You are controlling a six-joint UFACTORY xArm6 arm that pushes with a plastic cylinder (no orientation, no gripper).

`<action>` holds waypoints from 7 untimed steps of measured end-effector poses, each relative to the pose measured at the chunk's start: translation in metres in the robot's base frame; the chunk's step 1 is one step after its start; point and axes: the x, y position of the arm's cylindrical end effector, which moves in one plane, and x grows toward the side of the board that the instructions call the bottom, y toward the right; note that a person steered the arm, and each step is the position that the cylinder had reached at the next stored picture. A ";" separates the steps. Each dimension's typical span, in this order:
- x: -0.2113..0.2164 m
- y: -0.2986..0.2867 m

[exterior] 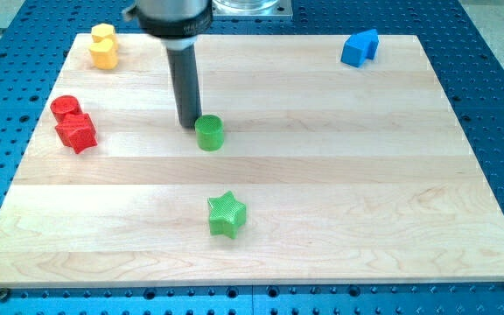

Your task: Keep the green blocks together at the bottom center of the board

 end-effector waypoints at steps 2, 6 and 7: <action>0.020 0.027; 0.030 0.063; 0.068 0.091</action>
